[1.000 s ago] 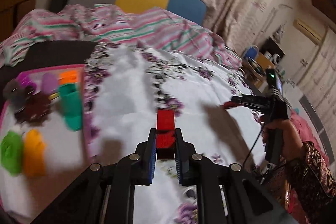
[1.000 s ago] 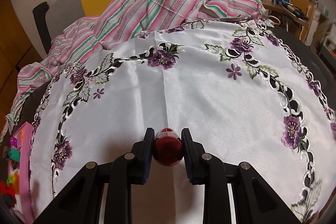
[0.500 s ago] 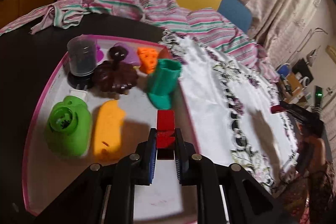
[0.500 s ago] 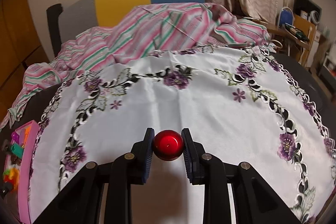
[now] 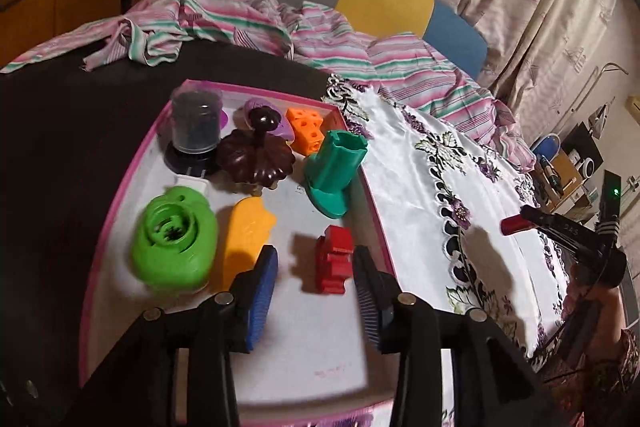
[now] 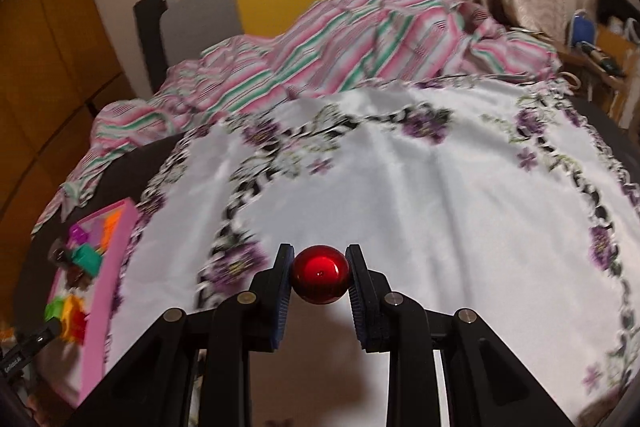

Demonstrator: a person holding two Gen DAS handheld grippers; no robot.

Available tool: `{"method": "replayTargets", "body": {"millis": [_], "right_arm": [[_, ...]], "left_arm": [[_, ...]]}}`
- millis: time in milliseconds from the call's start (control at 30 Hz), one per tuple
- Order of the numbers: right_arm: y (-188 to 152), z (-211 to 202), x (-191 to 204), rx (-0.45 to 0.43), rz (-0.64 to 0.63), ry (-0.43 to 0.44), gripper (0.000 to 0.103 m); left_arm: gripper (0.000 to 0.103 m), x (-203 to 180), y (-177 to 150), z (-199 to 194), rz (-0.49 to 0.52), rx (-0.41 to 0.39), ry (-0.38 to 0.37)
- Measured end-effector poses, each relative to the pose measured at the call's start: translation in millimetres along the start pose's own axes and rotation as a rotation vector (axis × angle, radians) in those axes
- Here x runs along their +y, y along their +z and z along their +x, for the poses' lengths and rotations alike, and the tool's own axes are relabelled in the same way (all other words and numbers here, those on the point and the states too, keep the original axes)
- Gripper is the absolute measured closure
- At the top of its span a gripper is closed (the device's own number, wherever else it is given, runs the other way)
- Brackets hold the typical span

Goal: Organize rigid objects
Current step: 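Lower the red tube into the tray and open the right gripper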

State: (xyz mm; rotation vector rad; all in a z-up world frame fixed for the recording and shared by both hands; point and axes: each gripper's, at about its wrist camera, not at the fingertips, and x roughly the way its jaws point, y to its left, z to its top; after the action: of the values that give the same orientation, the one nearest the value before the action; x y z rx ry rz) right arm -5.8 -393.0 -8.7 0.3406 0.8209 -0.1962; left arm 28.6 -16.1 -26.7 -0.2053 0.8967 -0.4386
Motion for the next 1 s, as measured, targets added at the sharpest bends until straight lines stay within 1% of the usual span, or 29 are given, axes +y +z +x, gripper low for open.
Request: {"method": "replayTargets", "body": {"millis": [167,333,600,700,733,1000], "right_arm": [[-16,0,46,0.04,-0.064,0.086,0.076],[-33,-2,95,0.095,-0.12,0.193,0.076],[-55,-9,163,0.148,-0.225,0.319,0.076],[-62,-9,184,0.167,-0.258,0.347,0.076],[-66,-9,192,0.164,-0.278,0.335,0.075],[-81,-7,226,0.202,-0.335,0.403,0.076]], "left_arm": [[0.064,6,-11,-12,0.009,-0.004,-0.002],[0.064,14,-21,-21,0.01,-0.004,0.005],[0.064,40,-26,-32,-0.049,-0.018,0.015],[0.064,47,-26,-37,-0.063,-0.031,0.023],[0.064,49,-26,-40,-0.067,-0.037,0.021],[0.064,61,-27,-52,-0.093,-0.058,0.023]]}}
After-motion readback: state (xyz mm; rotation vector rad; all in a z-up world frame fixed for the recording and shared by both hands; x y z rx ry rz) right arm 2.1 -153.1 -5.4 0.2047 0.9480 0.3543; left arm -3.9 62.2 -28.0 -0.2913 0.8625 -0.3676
